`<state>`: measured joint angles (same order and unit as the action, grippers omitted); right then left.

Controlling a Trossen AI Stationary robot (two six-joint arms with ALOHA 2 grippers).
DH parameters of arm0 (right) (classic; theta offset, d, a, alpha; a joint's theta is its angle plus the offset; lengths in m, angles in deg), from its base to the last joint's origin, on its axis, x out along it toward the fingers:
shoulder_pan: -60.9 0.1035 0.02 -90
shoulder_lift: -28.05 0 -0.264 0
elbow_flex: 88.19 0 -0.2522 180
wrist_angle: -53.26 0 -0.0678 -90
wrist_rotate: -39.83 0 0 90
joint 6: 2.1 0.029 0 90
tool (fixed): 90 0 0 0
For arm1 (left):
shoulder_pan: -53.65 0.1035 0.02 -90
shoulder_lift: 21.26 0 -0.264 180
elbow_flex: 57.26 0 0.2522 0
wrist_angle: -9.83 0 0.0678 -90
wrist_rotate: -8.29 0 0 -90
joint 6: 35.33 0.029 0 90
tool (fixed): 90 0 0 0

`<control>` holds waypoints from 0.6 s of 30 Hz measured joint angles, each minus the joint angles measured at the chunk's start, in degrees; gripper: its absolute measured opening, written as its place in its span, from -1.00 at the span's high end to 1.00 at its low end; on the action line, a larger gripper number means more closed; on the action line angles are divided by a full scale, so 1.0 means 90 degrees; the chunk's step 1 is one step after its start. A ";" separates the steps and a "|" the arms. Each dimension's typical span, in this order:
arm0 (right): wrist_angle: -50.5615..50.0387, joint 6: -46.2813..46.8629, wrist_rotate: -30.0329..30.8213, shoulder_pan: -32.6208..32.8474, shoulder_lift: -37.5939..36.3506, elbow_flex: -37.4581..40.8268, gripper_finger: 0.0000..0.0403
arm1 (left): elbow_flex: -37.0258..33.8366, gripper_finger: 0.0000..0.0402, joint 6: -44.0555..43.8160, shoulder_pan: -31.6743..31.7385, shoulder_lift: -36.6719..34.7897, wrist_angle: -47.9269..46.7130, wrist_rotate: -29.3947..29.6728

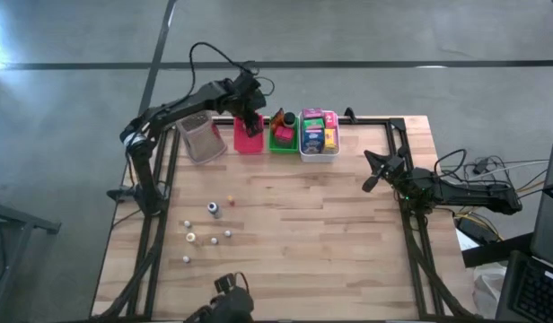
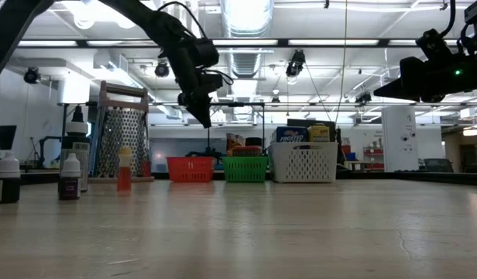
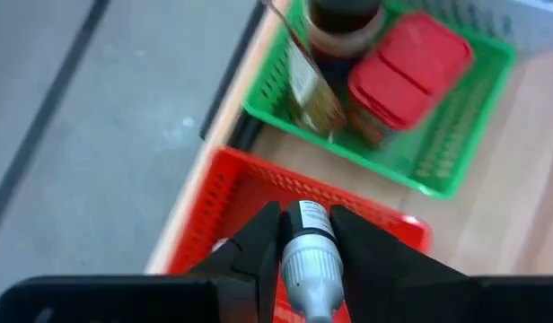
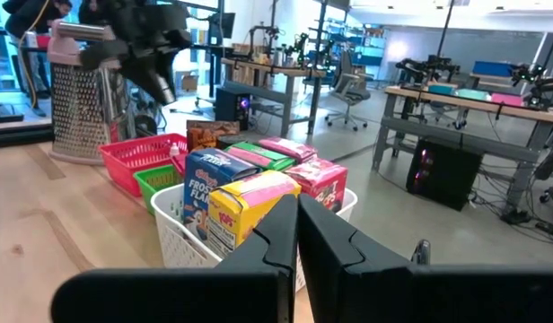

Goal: Pick & Place Kitchen Items
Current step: Put the small black food coloring bottle into the red bin

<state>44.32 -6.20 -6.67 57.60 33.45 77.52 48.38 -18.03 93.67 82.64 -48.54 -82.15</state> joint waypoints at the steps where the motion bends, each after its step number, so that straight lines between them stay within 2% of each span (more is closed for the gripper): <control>1: 0.0000 0.0000 0.0000 0.0001 -0.0002 -0.0002 0.96 | 0.0146 0.51 0.0036 0.0055 0.0072 -0.0021 -0.0003; 10: -0.0002 0.0000 -0.0001 -0.0001 -0.0005 -0.0001 0.96 | 0.2047 0.51 0.0454 0.0360 0.1474 -0.1480 0.0009; 14: -0.0001 0.0000 -0.0001 -0.0001 -0.0005 -0.0001 0.96 | 0.2208 0.51 0.0628 0.0356 0.1836 -0.1642 -0.0013; 18: -0.0002 0.0000 0.0000 0.0001 -0.0005 0.0000 0.96 | 0.2051 0.51 0.0731 0.0371 0.2024 -0.1654 -0.0013</control>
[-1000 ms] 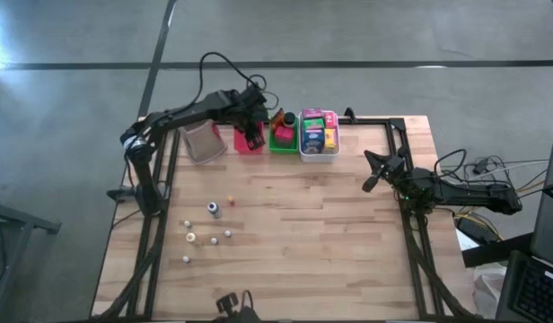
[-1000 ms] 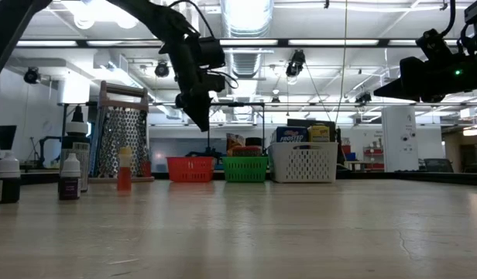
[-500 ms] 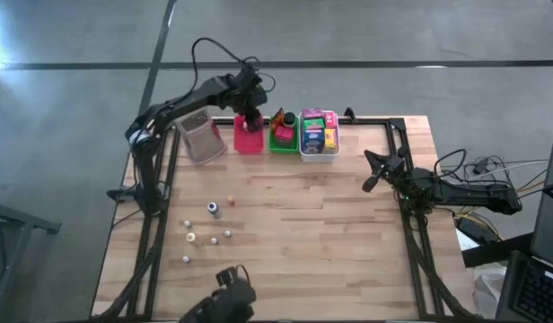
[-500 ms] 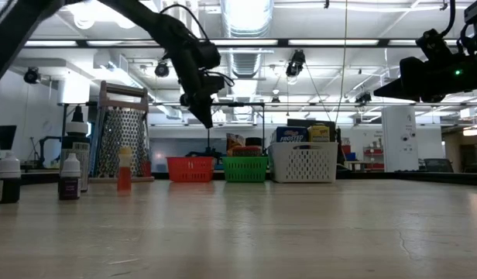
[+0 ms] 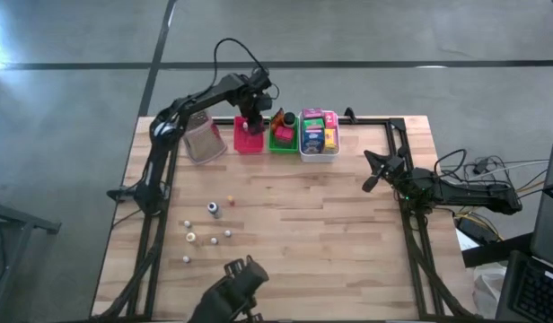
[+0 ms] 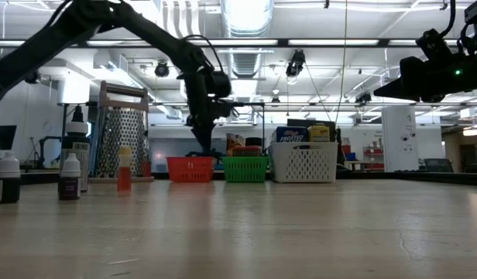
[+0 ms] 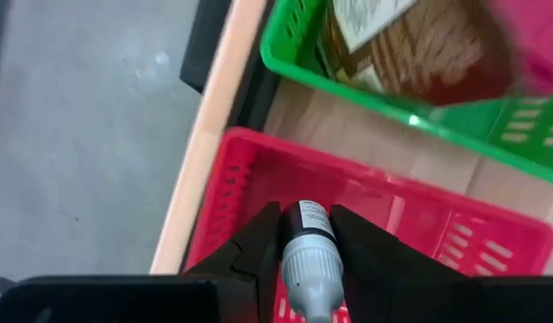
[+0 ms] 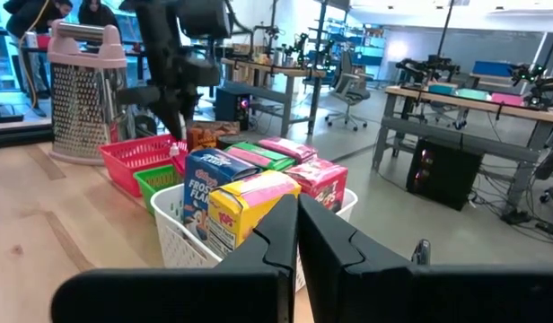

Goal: Pick & Place Kitchen Items
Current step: Put the small black food coloring bottle into the red bin

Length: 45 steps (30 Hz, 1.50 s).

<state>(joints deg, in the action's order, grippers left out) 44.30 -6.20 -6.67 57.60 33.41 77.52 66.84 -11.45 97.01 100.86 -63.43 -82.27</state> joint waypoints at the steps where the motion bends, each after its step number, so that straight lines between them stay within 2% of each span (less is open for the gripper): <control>1: -0.0001 0.0000 -0.0002 -0.0002 0.0000 0.0000 0.96 | -0.0031 0.51 0.0012 0.0010 0.0034 -0.0002 -0.0002; 17: 0.0002 0.0000 -0.0002 0.0001 0.0002 -0.0001 0.96 | -0.0231 0.51 0.0046 0.0180 0.0231 0.0305 -0.0108; 26: 0.0002 0.0000 -0.0001 0.0001 0.0002 0.0000 0.96 | -0.0637 0.51 0.0106 0.0174 0.0249 0.0722 -0.0158; 45: 0.0002 0.0000 -0.0001 0.0000 0.0002 0.0000 0.96 | -0.0730 0.51 0.0166 0.0254 0.0394 0.1065 -0.0119</control>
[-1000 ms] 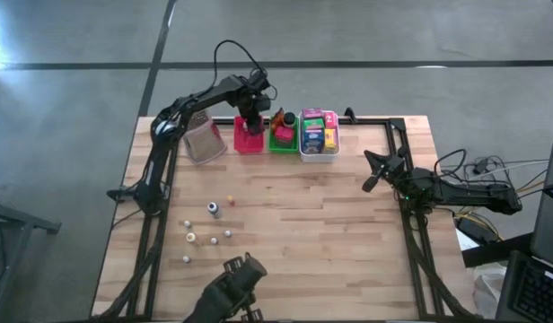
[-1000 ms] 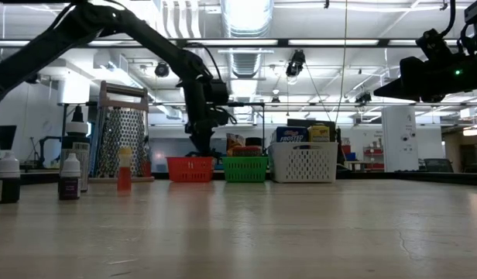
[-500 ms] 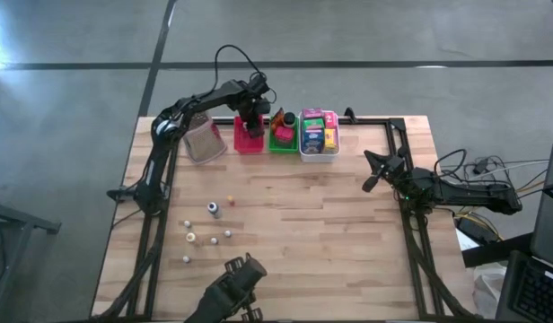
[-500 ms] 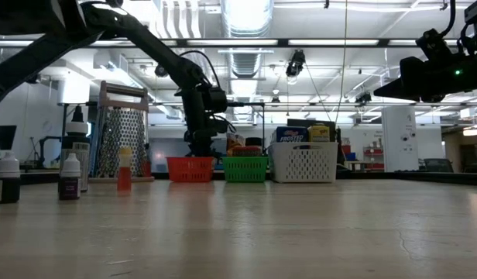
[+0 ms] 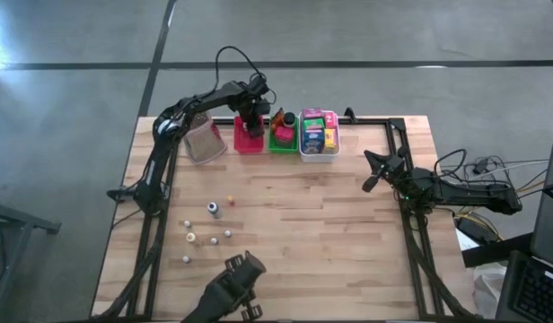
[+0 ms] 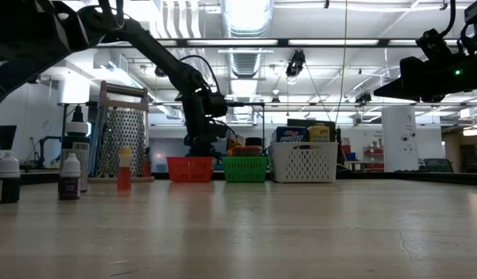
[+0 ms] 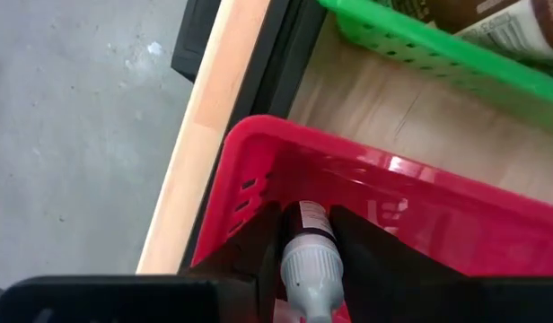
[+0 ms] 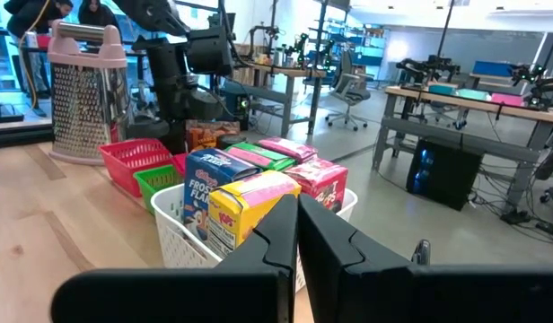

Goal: Pick & Place Kitchen Items
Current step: Put the small black food coloring bottle into the red bin

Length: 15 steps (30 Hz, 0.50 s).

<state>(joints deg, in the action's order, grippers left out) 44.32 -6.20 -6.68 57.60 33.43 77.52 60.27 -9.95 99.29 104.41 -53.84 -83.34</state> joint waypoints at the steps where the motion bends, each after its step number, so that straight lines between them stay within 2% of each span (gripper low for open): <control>1: 0.0000 0.0000 0.0000 0.0001 0.0000 0.0000 0.96 | 0.0003 0.51 0.0017 0.0011 0.0000 0.0000 0.0000; 15: 0.0000 0.0000 0.0002 -0.0001 0.0000 0.0000 0.96 | 0.0229 0.51 -0.0023 0.0098 0.0024 -0.0315 -0.0098</control>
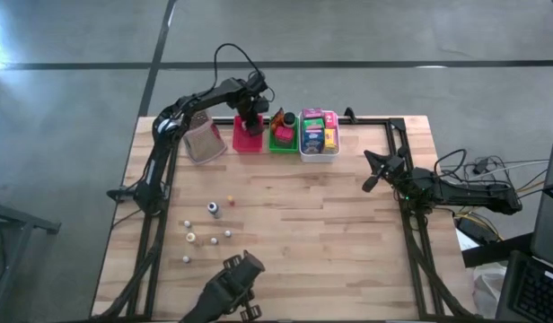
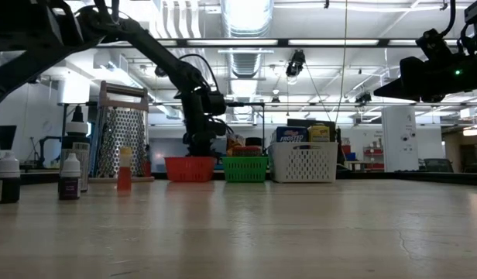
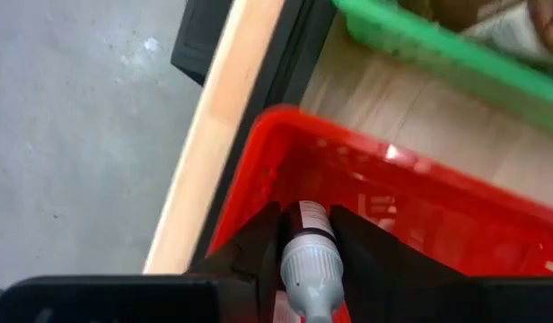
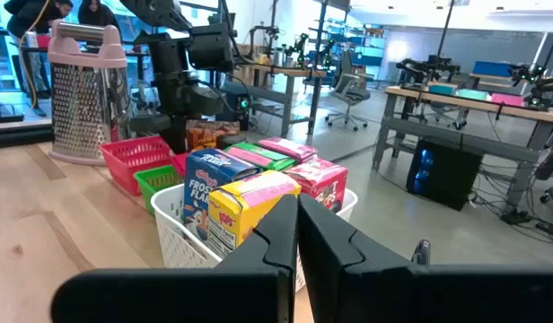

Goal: Pick & Place Kitchen Items
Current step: Put the small black food coloring bottle into the red bin

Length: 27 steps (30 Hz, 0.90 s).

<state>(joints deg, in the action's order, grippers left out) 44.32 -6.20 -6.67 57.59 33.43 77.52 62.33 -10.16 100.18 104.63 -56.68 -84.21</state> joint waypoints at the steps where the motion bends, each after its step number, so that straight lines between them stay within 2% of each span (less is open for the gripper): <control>1: 0.0000 0.0000 -0.0002 0.0002 0.0000 0.0000 0.96 | -0.0006 0.51 -0.0023 -0.0009 0.0000 -0.0055 0.0000; 15: 0.0000 0.0000 -0.0002 0.0001 0.0000 0.0000 0.96 | -0.0031 0.51 -0.0153 -0.0171 0.0000 -0.0244 0.0000; 27: 0.0000 0.0000 0.0000 0.0002 0.0000 0.0000 0.96 | -0.0605 0.51 -0.0179 -0.0265 0.0000 0.0106 0.0005</control>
<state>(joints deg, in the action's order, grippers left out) 44.32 -6.20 -6.67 57.61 33.43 77.51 56.89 -11.77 97.79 104.63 -55.73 -84.17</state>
